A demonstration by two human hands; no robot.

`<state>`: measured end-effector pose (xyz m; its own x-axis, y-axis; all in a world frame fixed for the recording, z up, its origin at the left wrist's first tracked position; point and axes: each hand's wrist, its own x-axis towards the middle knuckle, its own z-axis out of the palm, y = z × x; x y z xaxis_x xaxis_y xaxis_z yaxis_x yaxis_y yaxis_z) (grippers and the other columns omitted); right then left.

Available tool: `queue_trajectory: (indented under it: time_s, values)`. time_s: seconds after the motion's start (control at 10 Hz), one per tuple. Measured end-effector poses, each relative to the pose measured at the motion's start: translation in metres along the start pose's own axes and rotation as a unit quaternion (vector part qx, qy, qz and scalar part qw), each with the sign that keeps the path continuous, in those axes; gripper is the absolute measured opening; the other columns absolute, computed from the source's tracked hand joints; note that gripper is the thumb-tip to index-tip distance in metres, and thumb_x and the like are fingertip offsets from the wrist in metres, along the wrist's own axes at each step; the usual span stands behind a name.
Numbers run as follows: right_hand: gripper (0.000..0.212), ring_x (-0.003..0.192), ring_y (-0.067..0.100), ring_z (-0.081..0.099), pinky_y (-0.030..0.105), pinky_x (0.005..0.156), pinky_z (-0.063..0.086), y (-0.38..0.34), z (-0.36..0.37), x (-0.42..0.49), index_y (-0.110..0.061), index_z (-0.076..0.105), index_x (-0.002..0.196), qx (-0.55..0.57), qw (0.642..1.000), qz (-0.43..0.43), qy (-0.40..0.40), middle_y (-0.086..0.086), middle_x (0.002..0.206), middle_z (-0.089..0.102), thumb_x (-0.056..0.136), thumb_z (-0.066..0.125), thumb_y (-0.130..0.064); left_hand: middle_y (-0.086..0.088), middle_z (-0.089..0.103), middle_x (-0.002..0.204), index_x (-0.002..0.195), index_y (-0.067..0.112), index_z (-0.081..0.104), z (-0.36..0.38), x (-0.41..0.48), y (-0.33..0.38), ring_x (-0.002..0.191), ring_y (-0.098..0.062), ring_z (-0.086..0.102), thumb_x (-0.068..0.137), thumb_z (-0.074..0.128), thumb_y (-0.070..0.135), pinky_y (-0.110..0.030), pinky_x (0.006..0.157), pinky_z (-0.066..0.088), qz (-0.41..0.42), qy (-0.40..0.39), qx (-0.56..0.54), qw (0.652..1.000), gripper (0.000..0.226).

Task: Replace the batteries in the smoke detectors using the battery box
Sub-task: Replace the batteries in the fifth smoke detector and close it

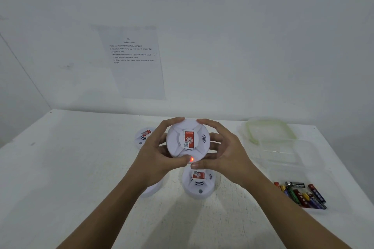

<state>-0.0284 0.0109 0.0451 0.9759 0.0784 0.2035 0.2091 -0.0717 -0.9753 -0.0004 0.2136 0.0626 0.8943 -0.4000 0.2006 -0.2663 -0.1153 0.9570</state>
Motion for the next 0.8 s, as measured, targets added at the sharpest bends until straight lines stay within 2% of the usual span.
queue_trajectory:
  time_s: [0.2, 0.4, 0.5, 0.6, 0.7, 0.8]
  values:
    - [0.094, 0.102, 0.028, 0.072, 0.053, 0.079, 0.062, 0.002, 0.001, 0.001, -0.034, 0.056, 0.134, -0.002, 1.0, 0.001, 0.0, 0.008, 0.11, 0.072, 0.057, 0.094, 0.005, 0.016, 0.07, 0.113, 0.131, 0.03, 0.053, -0.002, 0.001, -0.002, 0.108, -0.012, 0.069, 0.072, 0.084, -0.005, -0.024, 0.073, 0.06, 0.002, -0.009, 0.005, 1.0, 0.074]
    - [0.095, 0.102, 0.029, 0.072, 0.054, 0.082, 0.061, 0.004, 0.003, 0.005, -0.035, 0.056, 0.134, 0.001, 1.0, -0.001, 0.0, 0.007, 0.111, 0.072, 0.057, 0.094, 0.005, 0.016, 0.069, 0.117, 0.134, 0.035, 0.052, -0.005, 0.002, -0.006, 0.108, -0.012, 0.069, 0.075, 0.083, 0.0, -0.023, 0.075, 0.06, 0.005, -0.008, 0.014, 1.0, 0.075]
    - [0.095, 0.104, 0.029, 0.071, 0.053, 0.083, 0.061, 0.005, 0.005, 0.009, -0.037, 0.056, 0.134, 0.007, 1.0, -0.002, 0.001, 0.007, 0.111, 0.071, 0.058, 0.093, 0.005, 0.014, 0.064, 0.129, 0.141, 0.037, 0.045, -0.013, 0.002, -0.007, 0.116, -0.012, 0.065, 0.077, 0.083, 0.007, -0.026, 0.084, 0.059, 0.002, -0.021, 0.028, 0.999, 0.08]
    - [0.093, 0.104, 0.027, 0.07, 0.05, 0.085, 0.061, 0.006, 0.011, 0.013, -0.037, 0.055, 0.135, 0.007, 1.0, -0.007, 0.001, 0.004, 0.11, 0.072, 0.061, 0.092, 0.005, 0.006, 0.061, 0.134, 0.145, 0.042, 0.04, -0.022, -0.001, -0.01, 0.117, -0.019, 0.065, 0.079, 0.083, 0.01, -0.033, 0.091, 0.059, 0.003, -0.024, 0.03, 0.999, 0.084]
    - [0.091, 0.104, 0.027, 0.07, 0.048, 0.086, 0.061, 0.009, 0.019, 0.018, -0.037, 0.057, 0.133, 0.021, 1.0, -0.008, 0.002, 0.001, 0.112, 0.071, 0.061, 0.092, 0.005, 0.002, 0.064, 0.126, 0.142, 0.045, 0.043, -0.032, -0.005, -0.014, 0.11, -0.026, 0.067, 0.078, 0.083, 0.009, -0.04, 0.09, 0.06, 0.001, -0.001, 0.025, 1.0, 0.083]
    - [0.09, 0.102, 0.026, 0.07, 0.046, 0.087, 0.061, 0.01, 0.033, 0.025, -0.038, 0.058, 0.132, 0.029, 1.0, -0.004, -0.004, -0.005, 0.113, 0.069, 0.061, 0.093, 0.004, 0.005, 0.066, 0.12, 0.138, 0.047, 0.047, -0.046, -0.009, -0.017, 0.105, -0.027, 0.068, 0.077, 0.083, 0.007, -0.039, 0.087, 0.06, 0.001, 0.011, 0.027, 1.0, 0.081]
